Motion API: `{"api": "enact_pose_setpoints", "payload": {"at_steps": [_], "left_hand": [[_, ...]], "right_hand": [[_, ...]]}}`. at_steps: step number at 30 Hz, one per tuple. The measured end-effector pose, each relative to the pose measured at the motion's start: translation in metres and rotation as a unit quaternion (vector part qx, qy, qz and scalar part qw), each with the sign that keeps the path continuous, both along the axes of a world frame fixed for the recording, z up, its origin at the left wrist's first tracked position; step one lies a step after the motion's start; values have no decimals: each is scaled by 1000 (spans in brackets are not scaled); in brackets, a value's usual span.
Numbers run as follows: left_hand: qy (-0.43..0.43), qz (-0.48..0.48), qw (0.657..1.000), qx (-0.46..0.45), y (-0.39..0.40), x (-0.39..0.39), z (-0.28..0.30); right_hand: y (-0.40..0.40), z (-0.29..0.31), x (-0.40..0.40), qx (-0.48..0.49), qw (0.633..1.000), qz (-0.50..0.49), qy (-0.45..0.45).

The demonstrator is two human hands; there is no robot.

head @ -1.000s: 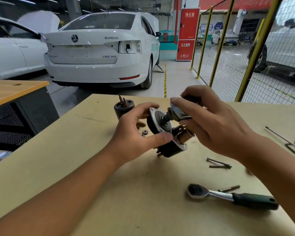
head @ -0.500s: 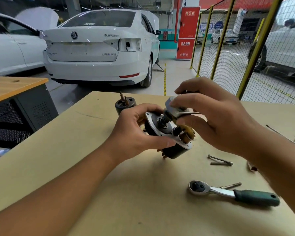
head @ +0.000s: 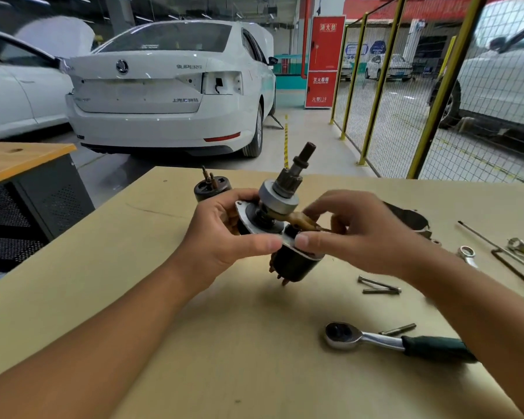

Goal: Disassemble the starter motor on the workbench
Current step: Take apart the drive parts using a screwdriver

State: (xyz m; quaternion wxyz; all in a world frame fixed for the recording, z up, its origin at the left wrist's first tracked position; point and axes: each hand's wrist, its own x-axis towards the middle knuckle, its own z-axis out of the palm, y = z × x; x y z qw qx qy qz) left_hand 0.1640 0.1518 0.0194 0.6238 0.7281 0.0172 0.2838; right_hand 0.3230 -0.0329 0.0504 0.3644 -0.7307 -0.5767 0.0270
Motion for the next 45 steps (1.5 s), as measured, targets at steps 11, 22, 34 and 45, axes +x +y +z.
{"api": "enact_pose_setpoints", "payload": {"at_steps": [11,22,34,45], "left_hand": [[7,63,988,140,7,-7,25],[-49,58,990,122,5,-14,30],[-62,-4,998,19,7,-13,24],[-59,16,998,-31,10,-10,19]], "right_hand": [[22,-16,-27,51,995,-42,-76],[21,-17,-34,79,996,-23,-20],[21,-20,-37,102,992,-31,73],[13,-22,-22,56,988,-15,140]]}}
